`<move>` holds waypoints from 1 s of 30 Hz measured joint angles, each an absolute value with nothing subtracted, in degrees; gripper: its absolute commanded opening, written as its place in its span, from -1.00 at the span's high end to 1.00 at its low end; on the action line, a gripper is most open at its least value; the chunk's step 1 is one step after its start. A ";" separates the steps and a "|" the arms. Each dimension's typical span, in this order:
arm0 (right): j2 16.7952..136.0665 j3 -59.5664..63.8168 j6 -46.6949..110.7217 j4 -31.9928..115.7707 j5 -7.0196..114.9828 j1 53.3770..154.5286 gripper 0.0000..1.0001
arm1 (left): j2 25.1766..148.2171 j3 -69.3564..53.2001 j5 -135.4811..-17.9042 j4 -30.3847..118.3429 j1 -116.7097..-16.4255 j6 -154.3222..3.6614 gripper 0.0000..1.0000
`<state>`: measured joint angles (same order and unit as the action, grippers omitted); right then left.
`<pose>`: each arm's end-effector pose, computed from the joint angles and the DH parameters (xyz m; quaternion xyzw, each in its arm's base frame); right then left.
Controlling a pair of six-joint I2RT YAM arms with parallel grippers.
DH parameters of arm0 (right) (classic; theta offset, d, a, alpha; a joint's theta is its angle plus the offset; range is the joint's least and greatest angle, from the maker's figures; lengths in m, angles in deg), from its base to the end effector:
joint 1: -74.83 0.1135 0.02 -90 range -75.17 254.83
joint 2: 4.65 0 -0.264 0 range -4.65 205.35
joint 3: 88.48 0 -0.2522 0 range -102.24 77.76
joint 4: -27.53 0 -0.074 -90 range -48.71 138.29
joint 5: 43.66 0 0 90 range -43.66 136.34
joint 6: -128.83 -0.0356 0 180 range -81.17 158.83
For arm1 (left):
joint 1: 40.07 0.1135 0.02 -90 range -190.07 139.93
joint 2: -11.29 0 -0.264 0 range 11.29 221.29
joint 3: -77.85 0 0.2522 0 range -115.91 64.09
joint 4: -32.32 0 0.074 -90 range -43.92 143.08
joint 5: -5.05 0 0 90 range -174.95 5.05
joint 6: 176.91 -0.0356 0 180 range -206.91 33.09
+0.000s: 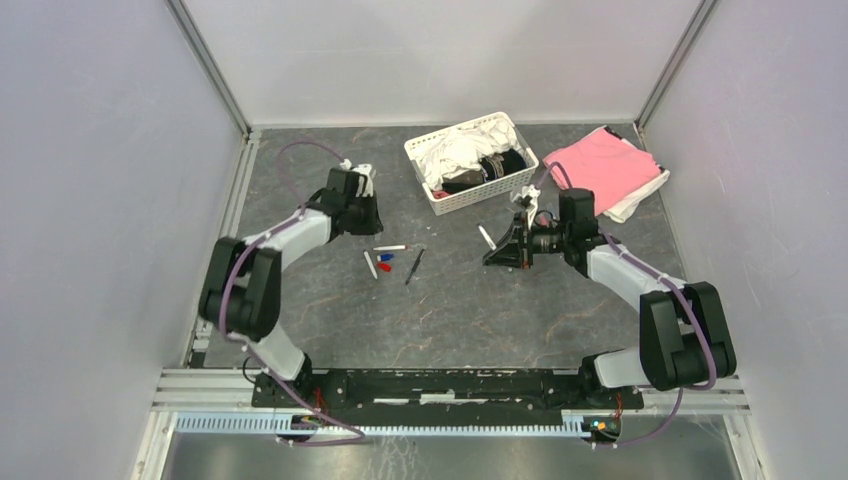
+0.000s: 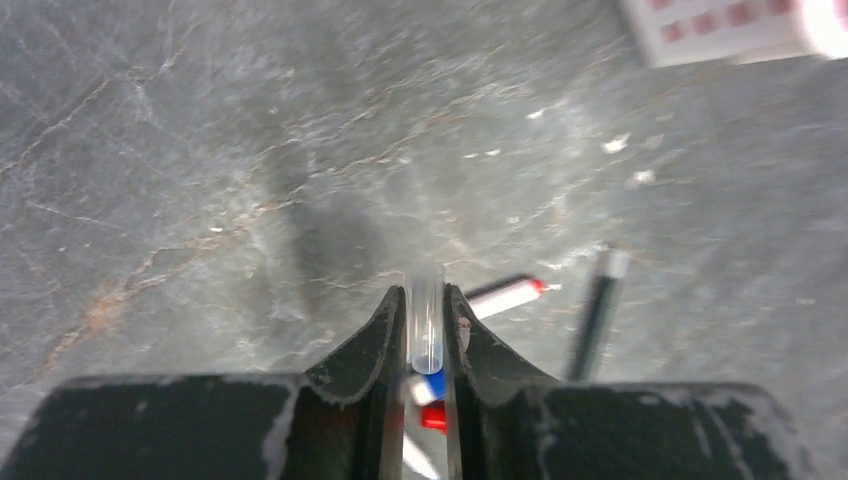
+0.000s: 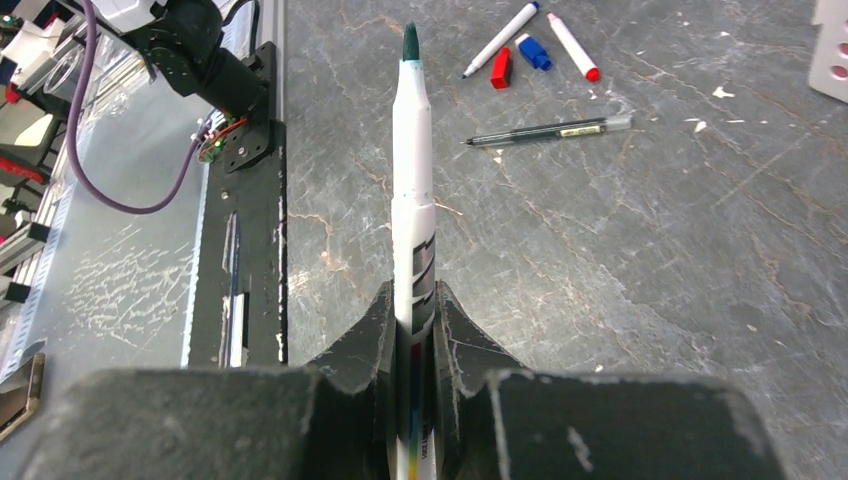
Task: Insert the pens into the pen caps
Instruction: Pick up the pen cap from the center of the board.
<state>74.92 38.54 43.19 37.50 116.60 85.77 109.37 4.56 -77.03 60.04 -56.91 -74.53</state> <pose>0.2556 0.0835 0.2090 -0.3537 0.6896 0.5342 0.3376 0.3360 -0.1068 0.1824 0.0589 0.9431 -0.1441 0.2937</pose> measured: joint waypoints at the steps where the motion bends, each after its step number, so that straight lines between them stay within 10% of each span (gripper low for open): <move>1: 74.92 38.54 43.21 37.50 116.53 86.22 1.00 | 107.34 6.07 -76.31 58.25 -56.91 -73.52 0.96; 21: 75.10 49.51 28.87 14.97 111.44 101.07 1.00 | 100.89 41.09 -54.12 -27.21 -57.30 -30.29 0.96; 30: 75.07 55.63 16.72 -3.52 104.10 104.56 1.00 | 104.37 39.71 -54.93 -38.27 -65.06 -24.89 0.95</move>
